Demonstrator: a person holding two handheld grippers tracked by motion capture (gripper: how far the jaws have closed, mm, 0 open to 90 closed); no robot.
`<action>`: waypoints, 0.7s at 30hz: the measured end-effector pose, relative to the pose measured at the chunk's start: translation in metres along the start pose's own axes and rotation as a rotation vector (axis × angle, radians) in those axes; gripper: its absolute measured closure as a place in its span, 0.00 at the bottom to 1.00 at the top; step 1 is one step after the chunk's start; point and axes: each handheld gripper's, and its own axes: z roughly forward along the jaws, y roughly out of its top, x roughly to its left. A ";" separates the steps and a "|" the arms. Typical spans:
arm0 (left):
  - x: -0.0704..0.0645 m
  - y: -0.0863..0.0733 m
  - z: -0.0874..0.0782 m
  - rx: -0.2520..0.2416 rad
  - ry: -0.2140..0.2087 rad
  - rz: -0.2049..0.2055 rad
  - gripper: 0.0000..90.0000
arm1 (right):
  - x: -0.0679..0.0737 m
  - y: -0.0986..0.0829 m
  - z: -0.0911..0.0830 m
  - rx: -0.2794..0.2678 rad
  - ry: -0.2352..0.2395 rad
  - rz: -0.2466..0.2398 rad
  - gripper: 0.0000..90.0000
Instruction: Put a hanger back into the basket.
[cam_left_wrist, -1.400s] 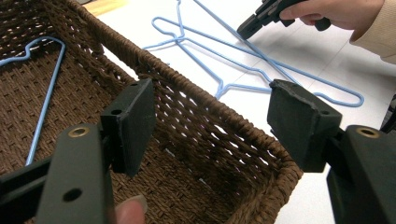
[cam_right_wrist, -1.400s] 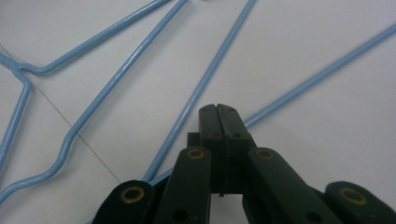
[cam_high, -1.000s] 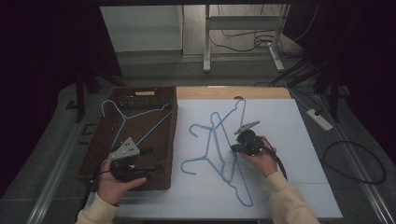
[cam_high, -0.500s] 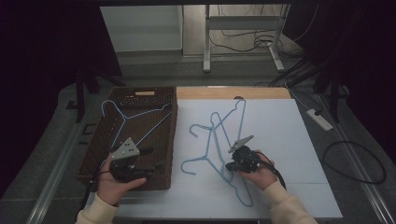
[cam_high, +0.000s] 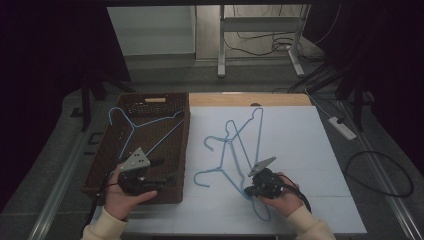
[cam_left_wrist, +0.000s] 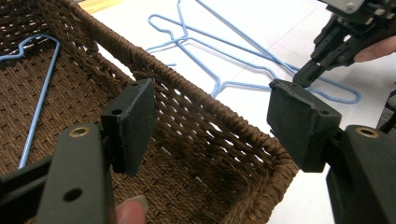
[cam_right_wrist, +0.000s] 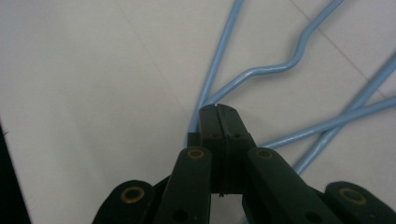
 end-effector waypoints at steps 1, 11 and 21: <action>0.000 0.000 0.000 0.001 -0.001 0.002 0.36 | 0.001 -0.001 -0.001 -0.005 0.010 0.001 1.00; 0.000 0.000 0.001 0.005 -0.001 0.004 0.36 | 0.004 -0.010 -0.006 -0.008 0.021 0.008 1.00; -0.001 0.000 0.002 0.008 -0.002 0.004 0.36 | 0.018 -0.011 -0.003 0.019 0.051 -0.030 1.00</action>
